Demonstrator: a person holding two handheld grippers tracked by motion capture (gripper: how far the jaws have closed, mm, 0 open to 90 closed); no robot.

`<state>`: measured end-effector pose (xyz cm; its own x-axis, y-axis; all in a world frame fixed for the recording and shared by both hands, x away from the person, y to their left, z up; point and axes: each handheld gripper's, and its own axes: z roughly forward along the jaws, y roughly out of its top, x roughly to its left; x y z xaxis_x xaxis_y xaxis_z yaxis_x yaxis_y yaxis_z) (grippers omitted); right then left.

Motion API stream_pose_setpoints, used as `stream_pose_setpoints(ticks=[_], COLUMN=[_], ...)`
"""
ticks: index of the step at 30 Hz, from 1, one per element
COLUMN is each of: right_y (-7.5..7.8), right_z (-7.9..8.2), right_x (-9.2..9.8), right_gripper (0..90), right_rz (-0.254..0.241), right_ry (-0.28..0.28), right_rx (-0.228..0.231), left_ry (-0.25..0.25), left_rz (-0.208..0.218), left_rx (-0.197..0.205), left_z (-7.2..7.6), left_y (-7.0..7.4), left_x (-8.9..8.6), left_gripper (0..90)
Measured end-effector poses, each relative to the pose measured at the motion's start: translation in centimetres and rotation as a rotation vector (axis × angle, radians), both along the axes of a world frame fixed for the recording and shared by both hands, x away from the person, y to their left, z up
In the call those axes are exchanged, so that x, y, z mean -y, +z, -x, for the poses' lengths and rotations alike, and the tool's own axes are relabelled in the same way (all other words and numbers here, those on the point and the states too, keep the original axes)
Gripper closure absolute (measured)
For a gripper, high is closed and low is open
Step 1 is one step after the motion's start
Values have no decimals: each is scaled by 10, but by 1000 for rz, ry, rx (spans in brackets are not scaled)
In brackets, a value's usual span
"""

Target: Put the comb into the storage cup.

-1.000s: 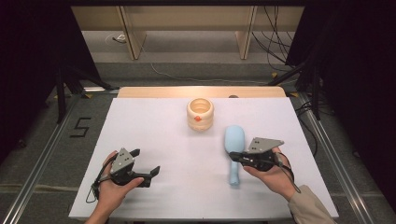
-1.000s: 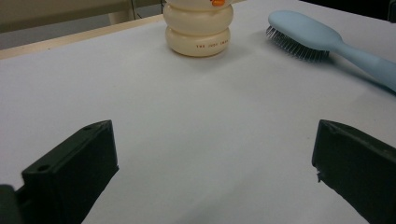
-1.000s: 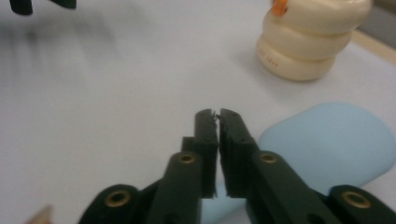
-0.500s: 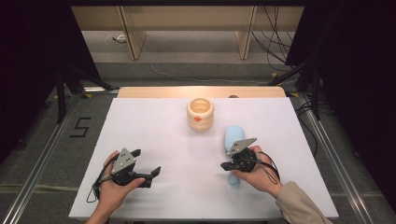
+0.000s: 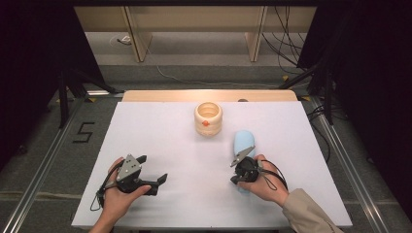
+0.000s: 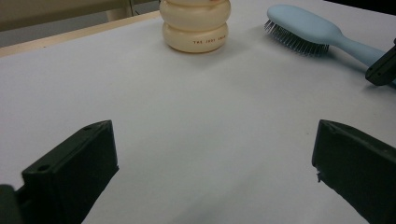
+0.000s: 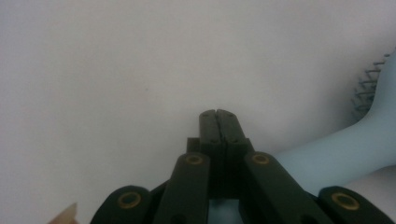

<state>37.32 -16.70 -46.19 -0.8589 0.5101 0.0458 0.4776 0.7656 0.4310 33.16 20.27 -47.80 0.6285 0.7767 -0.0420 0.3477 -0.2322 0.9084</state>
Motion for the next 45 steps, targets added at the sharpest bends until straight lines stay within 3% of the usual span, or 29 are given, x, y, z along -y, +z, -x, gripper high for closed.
stream_pose_setpoints(ticks=[9, 16, 22, 37, 45], right_y=[2, 4, 3, 5, 5], right_z=[2, 1, -4, -19, -22], right_x=[10, 36, 55, 90, 93], right_gripper=[900, 900, 900, 900, 900], right_rz=[61, 89, 83, 88, 99], right_ry=[-21, -85, -145, -280, -292], right_rx=[-36, -73, -102, -85, -72], left_ry=[-1, -4, -3, -3, -3], left_rz=[1, 3, 4, 5, 3], left_rx=[0, 0, 0, -3, -3], left_z=[0, 1, 1, 1, 0], left_y=[0, 0, 0, 0, 0], left_x=[0, 0, 0, 0, 0], left_gripper=[0, 0, 0, 0, 0])
